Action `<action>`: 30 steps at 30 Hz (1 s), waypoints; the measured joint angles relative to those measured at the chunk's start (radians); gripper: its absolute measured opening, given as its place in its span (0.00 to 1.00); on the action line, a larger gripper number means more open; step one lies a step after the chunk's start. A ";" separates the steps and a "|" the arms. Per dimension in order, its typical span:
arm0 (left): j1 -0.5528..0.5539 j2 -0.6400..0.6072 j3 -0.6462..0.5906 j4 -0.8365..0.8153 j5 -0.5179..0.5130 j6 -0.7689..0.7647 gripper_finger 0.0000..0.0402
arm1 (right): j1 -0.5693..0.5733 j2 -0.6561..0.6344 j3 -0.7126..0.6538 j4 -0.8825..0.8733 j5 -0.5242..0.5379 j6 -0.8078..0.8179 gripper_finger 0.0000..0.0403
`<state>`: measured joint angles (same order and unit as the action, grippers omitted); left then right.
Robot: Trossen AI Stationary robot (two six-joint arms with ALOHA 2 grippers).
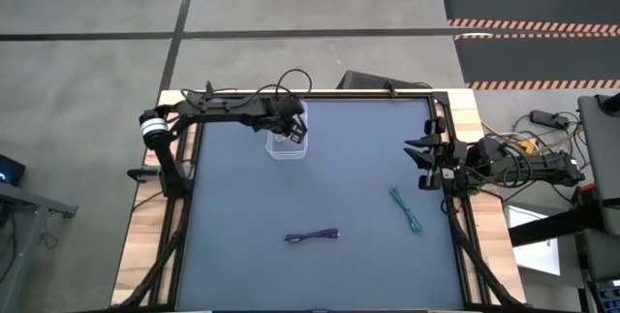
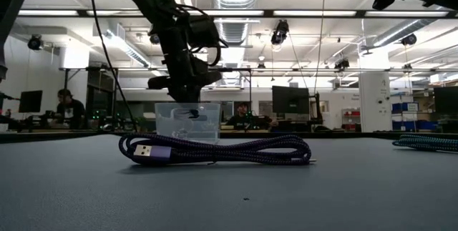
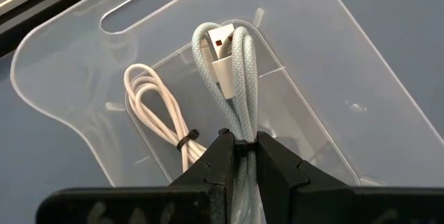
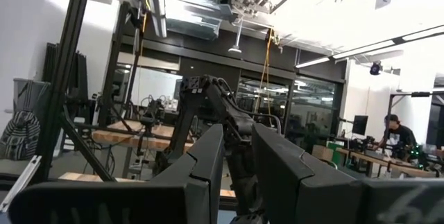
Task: Pick and place USB-C Cables
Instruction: Put the white charger cable into the transparent bin
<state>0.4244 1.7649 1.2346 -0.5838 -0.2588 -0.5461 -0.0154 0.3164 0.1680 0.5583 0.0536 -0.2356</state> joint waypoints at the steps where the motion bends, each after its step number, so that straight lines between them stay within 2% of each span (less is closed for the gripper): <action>1: 0.000 0.000 0.000 0.000 0.000 0.000 0.07 | 0.000 0.000 0.000 0.000 0.000 0.000 0.17; 7: 0.000 0.000 0.000 0.000 0.001 0.000 0.07 | 0.000 -0.011 -0.001 -0.001 -0.009 -0.015 0.17; 19: 0.000 0.000 0.000 0.000 0.004 0.002 0.07 | 0.000 -0.128 -0.051 -0.011 -0.009 -0.040 0.17; 30: -0.001 0.000 0.000 0.000 0.003 0.002 0.07 | 0.000 -0.242 -0.053 -0.120 -0.001 -0.040 0.17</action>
<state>0.4236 1.7653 1.2346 -0.5838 -0.2554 -0.5442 -0.0154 0.0743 0.1147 0.4388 0.0528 -0.2758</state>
